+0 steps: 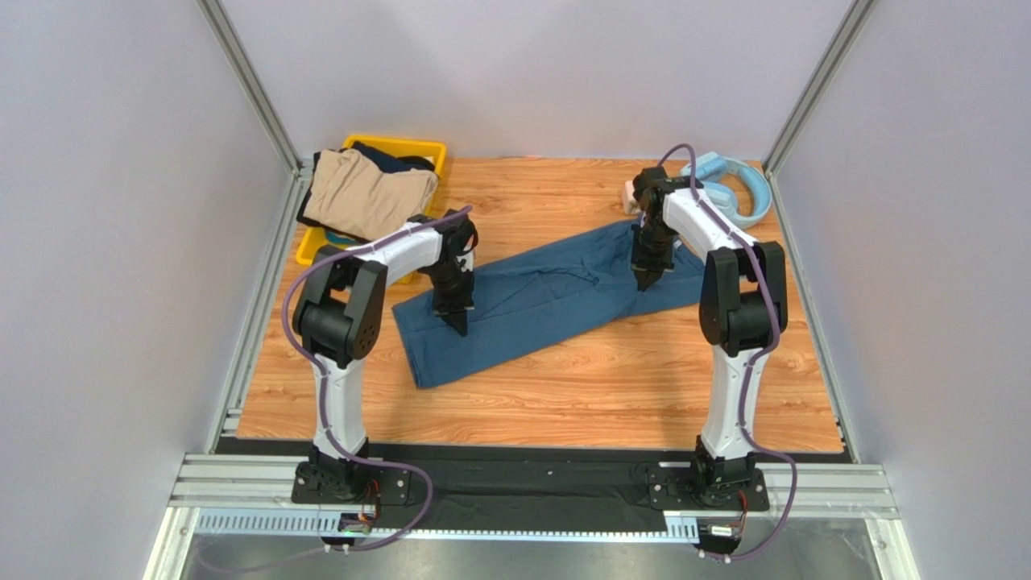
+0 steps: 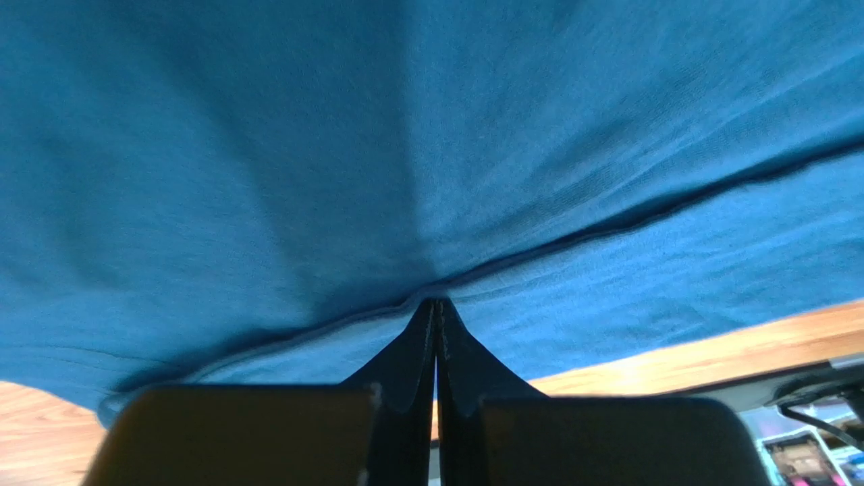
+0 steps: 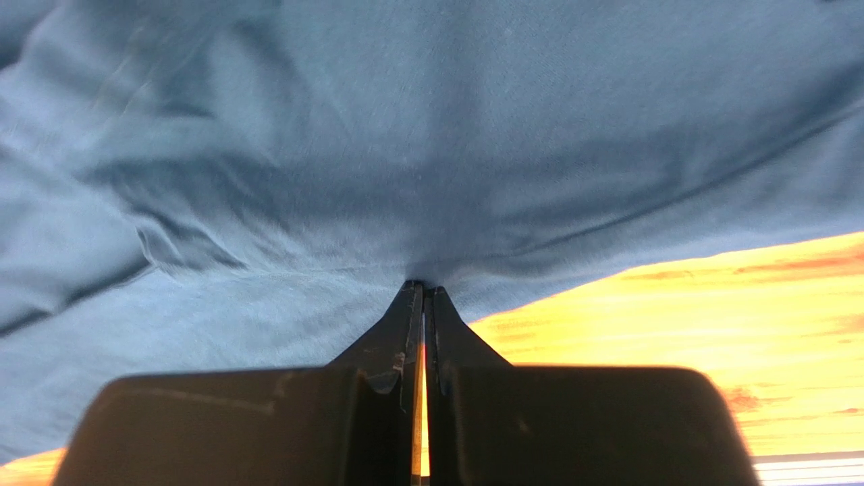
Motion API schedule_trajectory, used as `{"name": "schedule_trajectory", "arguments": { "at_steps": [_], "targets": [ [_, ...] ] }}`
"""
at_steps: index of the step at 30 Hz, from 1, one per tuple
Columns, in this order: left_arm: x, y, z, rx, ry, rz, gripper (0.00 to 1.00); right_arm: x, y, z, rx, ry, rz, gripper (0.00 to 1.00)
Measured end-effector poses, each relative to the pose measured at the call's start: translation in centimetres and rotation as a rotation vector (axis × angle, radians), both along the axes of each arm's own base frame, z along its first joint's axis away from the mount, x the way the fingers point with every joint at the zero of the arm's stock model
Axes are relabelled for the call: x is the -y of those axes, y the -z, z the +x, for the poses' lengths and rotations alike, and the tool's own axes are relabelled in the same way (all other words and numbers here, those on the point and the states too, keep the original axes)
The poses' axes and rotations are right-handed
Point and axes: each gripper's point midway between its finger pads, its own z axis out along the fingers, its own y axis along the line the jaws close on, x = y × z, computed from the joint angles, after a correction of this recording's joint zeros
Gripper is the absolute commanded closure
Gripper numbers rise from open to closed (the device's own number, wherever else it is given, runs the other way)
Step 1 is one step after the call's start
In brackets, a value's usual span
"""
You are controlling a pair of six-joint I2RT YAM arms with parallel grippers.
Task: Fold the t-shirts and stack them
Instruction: Fold the tshirt
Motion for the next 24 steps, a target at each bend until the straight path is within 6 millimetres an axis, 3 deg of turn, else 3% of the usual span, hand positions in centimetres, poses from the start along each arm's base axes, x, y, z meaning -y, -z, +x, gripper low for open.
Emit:
{"name": "schedule_trajectory", "arguments": {
  "at_steps": [3, 6, 10, 17, 24],
  "targets": [
    [0.1, 0.0, -0.8, 0.001, 0.014, -0.005, 1.00, 0.0, 1.2, -0.7, -0.035, -0.001, 0.002, 1.00],
    [0.1, 0.1, -2.6, -0.011, 0.030, -0.010, 1.00, -0.2, 2.4, -2.1, -0.083, -0.003, 0.016, 0.83],
    [-0.6, 0.2, -5.4, -0.044, 0.034, -0.013, 1.00, -0.5, 3.5, -4.5, -0.150, -0.010, 0.046, 0.75],
    [-1.4, 0.3, -8.3, -0.097, 0.015, -0.024, 1.00, -0.7, 1.0, -5.4, -0.116, -0.014, 0.072, 0.74],
    [-1.8, 0.3, -9.8, -0.110, 0.015, -0.026, 1.00, -0.7, -2.9, -2.5, 0.018, -0.016, 0.070, 0.78]
  ]
}}
